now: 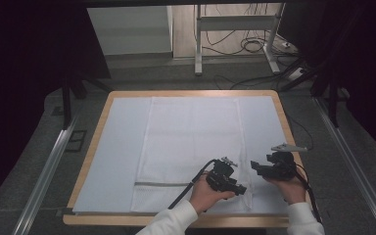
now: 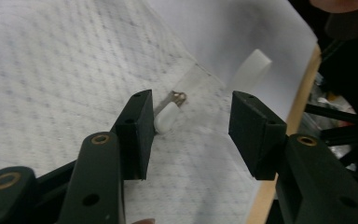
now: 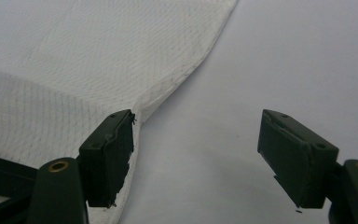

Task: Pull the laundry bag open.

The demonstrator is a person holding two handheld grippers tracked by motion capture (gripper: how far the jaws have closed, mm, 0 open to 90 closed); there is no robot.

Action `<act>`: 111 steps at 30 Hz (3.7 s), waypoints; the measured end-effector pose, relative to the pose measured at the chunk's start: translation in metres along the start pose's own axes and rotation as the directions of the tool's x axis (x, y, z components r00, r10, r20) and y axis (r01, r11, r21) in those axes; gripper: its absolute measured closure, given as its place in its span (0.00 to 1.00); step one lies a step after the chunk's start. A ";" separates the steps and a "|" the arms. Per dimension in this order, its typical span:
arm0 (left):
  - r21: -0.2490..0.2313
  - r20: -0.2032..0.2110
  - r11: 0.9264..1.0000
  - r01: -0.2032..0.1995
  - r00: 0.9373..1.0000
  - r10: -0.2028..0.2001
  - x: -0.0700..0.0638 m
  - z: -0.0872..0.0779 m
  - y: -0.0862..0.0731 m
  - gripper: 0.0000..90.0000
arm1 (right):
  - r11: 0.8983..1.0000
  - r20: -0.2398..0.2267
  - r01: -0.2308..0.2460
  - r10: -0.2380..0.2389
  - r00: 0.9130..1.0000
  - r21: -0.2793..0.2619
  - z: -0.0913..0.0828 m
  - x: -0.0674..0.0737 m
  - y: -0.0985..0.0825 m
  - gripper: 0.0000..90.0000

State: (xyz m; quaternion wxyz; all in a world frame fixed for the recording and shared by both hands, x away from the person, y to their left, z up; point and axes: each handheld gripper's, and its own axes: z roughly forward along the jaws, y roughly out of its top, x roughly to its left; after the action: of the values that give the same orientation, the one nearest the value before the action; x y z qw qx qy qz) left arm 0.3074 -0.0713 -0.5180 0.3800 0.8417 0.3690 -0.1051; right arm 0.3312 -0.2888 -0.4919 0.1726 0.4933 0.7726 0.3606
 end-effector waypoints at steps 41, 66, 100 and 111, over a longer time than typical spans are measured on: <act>-0.010 -0.036 1.000 -0.022 0.999 0.022 0.003 0.005 0.001 0.96 | 1.000 0.001 -0.003 0.003 1.000 -0.002 -0.001 -0.001 0.000 0.29; -0.072 0.004 0.997 -0.010 1.000 0.010 0.015 -0.032 0.003 0.96 | 0.999 -0.006 -0.040 0.040 0.999 -0.009 -0.005 -0.006 -0.001 0.29; -0.117 0.009 0.993 0.012 1.000 -0.011 0.026 -0.058 -0.002 0.97 | 0.990 -0.069 -0.137 0.138 0.988 0.023 -0.006 -0.005 0.002 0.23; -0.113 0.008 0.994 0.008 1.000 -0.007 0.025 -0.057 -0.003 0.97 | 0.985 -0.111 -0.167 0.170 0.979 0.031 -0.004 0.005 0.009 0.21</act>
State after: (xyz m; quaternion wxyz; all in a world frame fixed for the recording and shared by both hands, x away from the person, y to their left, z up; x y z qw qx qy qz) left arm 0.3173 -0.0160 -0.4918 0.4279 0.8171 0.3760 -0.0887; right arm 0.3326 -0.2840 -0.4824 0.0919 0.5376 0.7404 0.3928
